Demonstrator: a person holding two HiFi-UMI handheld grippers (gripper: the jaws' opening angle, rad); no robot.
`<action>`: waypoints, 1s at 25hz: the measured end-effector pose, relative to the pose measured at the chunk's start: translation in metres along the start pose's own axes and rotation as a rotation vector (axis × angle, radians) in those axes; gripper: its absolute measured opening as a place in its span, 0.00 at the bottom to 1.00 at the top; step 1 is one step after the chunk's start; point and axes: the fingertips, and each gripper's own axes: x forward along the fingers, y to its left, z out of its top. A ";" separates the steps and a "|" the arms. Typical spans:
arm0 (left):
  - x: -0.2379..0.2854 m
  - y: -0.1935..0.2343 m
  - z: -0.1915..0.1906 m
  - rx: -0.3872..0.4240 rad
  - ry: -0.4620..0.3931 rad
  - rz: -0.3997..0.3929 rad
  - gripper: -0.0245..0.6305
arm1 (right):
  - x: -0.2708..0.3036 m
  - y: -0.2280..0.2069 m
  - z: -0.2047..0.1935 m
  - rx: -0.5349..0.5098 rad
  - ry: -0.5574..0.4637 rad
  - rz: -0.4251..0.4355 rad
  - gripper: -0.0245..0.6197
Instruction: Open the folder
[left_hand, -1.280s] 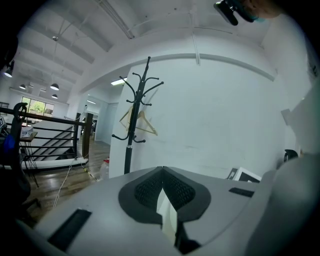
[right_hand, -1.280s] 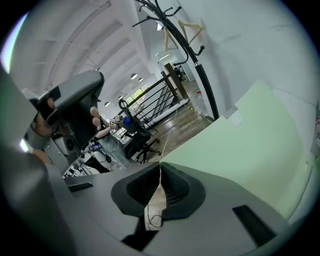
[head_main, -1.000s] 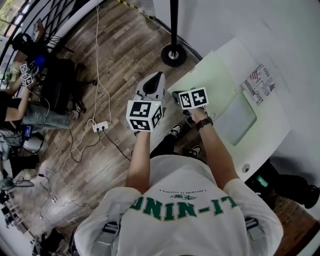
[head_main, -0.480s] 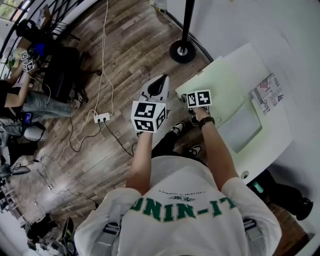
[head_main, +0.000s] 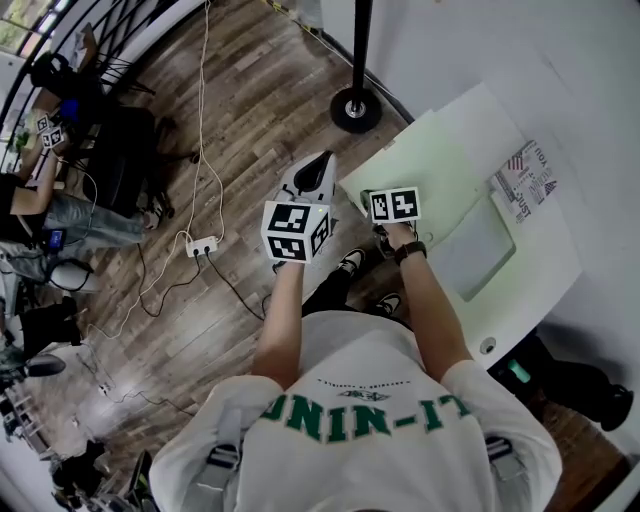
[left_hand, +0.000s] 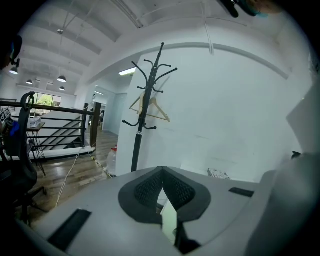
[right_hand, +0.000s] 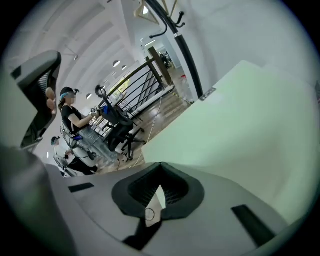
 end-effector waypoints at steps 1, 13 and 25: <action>0.001 -0.007 0.003 0.005 -0.003 -0.012 0.06 | -0.011 -0.001 0.002 0.009 -0.024 -0.004 0.06; 0.034 -0.145 0.021 0.126 -0.022 -0.223 0.06 | -0.156 -0.063 -0.005 0.194 -0.341 -0.035 0.06; 0.067 -0.310 0.023 0.265 -0.012 -0.505 0.06 | -0.326 -0.172 -0.057 0.328 -0.649 -0.330 0.06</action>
